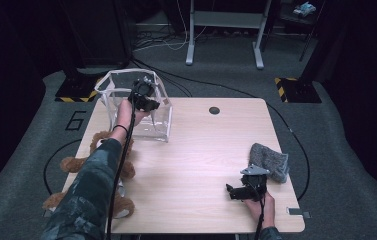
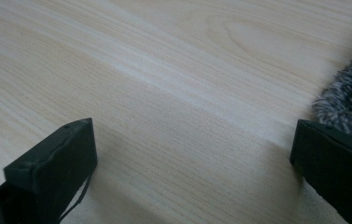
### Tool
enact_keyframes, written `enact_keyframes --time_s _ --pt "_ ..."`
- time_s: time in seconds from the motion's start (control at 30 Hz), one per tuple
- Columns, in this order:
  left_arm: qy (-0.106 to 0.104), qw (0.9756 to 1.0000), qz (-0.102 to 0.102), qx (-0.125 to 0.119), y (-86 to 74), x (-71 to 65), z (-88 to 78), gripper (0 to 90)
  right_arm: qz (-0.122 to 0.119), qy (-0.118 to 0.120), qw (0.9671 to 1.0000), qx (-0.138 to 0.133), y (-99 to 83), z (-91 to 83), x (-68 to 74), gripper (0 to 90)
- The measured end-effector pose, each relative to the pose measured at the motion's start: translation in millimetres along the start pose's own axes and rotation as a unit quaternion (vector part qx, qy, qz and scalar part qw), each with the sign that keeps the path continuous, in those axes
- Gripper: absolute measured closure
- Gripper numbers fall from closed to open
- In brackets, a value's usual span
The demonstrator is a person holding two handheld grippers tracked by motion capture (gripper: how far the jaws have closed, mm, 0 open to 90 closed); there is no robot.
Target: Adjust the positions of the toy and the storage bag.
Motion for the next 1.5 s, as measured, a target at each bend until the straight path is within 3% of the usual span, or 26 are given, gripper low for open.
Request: enact_keyframes --time_s 0.47,0.77,1.5 --pt "-0.037 0.9992 0.018 0.004 9.8 -29.7 7.6 83.3 0.000 0.000 1.0000 0.001 0.0 -0.1 0.1 0.0" --pt "-0.048 0.9987 0.012 0.005 15.3 -49.3 13.6 82.9 0.000 -0.003 1.0000 0.001 0.0 -0.2 0.4 0.0" --pt "-0.049 0.9986 0.018 0.004 23.3 -99.9 21.8 82.4 0.003 0.000 1.0000 0.000 0.1 0.0 0.4 0.0"
Point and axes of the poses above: each handheld gripper's, and its own axes: z roughly forward along the jaws, y roughly out of its top, x roughly to its left, the point moved 1 cm from there along z, roughly forward along the jaws, and after that the axes turned 12 degrees about -x, right-handed, at the moved point
